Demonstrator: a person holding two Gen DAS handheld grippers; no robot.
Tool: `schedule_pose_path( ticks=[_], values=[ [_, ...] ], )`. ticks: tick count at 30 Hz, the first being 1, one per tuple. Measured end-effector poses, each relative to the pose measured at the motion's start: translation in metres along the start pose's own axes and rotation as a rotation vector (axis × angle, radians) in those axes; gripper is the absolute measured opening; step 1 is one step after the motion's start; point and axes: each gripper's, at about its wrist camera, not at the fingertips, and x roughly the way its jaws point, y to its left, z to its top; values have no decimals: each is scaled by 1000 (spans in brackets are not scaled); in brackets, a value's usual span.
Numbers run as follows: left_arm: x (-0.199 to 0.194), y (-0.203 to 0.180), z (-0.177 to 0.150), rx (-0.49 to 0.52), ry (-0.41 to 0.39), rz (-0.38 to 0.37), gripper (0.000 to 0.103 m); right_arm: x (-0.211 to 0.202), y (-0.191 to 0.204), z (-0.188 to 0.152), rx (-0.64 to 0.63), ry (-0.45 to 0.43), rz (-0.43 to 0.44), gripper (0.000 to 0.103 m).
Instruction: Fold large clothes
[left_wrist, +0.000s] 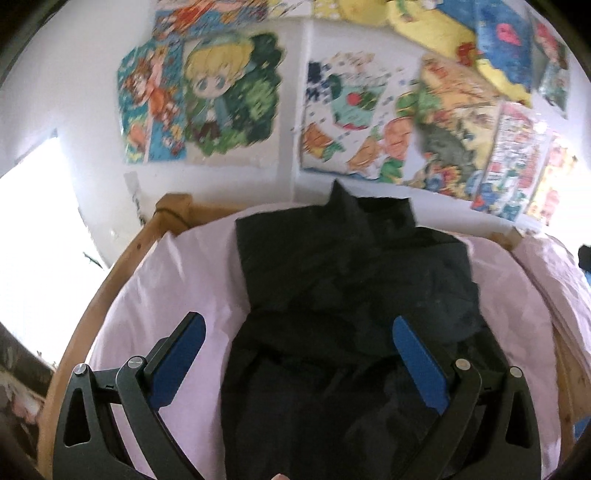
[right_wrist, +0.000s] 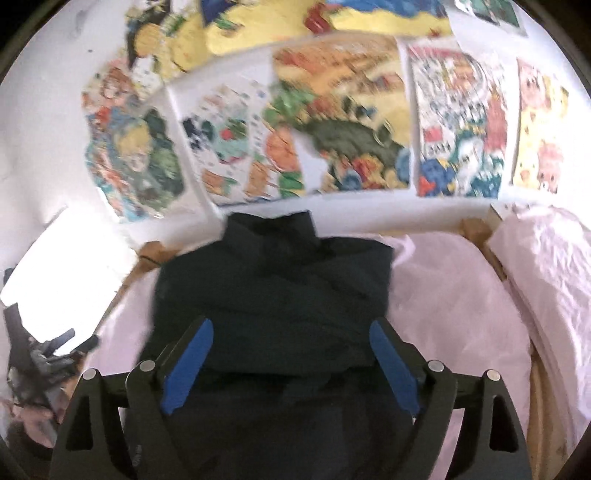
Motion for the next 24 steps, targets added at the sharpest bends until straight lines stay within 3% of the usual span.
schedule_pose_path(
  ticks=[3,5,11,15,19,24],
  values=[
    [-7,-4,10,18,-10,-5,100,-11,23,14,-40,3,8,99],
    [-3,-5,16,27,4,-2,100,-2,33,17,-99,17,3,100],
    [58,-10,52,99,42,41,100,78,31,26,-234,58,5,100],
    [123,-10,87,132,59,51,100,150,6,55,-198,91,-21,100],
    [158,2,109,72,45,-15,100,180,-17,81,-131,59,-10,100],
    [197,2,135,31,86,-58,100,225,-33,103,-101,115,9,100]
  ],
)
